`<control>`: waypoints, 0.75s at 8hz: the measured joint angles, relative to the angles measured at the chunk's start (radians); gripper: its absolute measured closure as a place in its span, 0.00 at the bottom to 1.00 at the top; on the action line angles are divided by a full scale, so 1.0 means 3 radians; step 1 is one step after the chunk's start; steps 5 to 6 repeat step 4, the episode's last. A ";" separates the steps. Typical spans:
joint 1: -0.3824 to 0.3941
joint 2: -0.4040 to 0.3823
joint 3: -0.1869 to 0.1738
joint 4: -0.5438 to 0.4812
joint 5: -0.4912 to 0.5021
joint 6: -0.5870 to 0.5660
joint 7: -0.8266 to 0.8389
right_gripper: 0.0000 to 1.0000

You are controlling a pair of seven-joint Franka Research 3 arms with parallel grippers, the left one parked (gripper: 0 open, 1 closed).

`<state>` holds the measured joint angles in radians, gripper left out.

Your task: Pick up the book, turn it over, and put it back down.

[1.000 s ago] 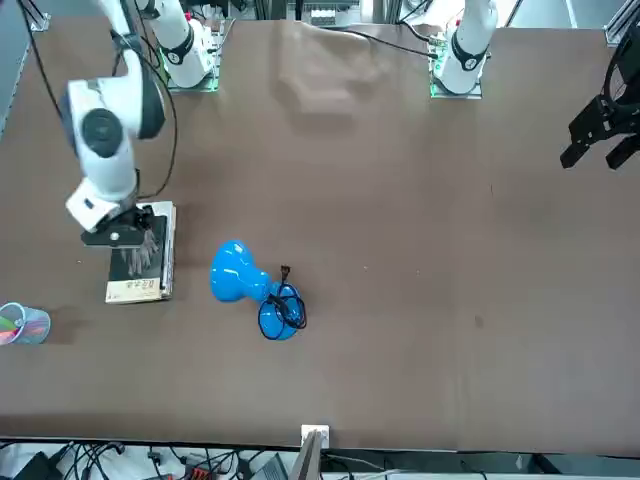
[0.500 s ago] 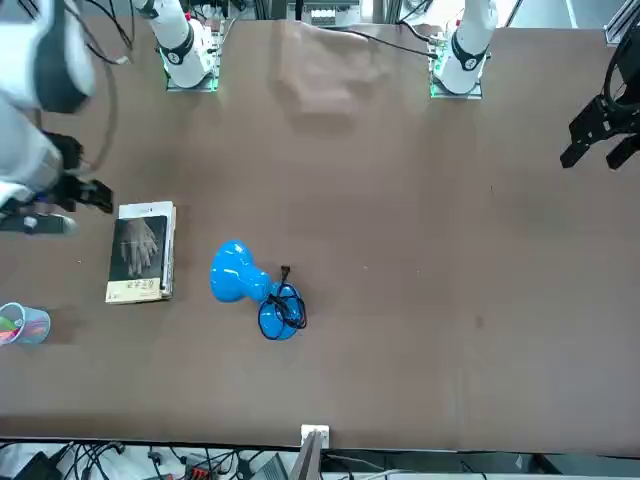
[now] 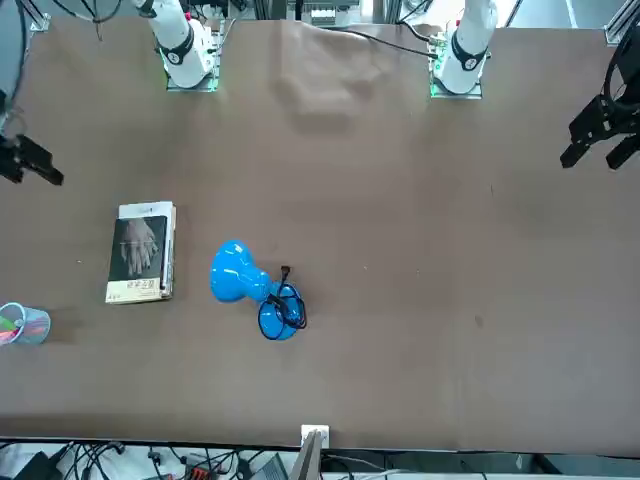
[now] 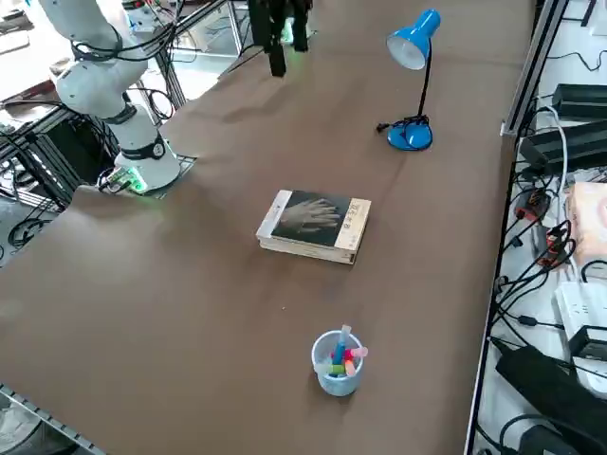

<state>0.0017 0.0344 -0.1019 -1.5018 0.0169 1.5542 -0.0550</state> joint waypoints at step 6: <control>0.0061 -0.0257 0.0125 -0.0106 0.0004 -0.0202 0.0044 0.00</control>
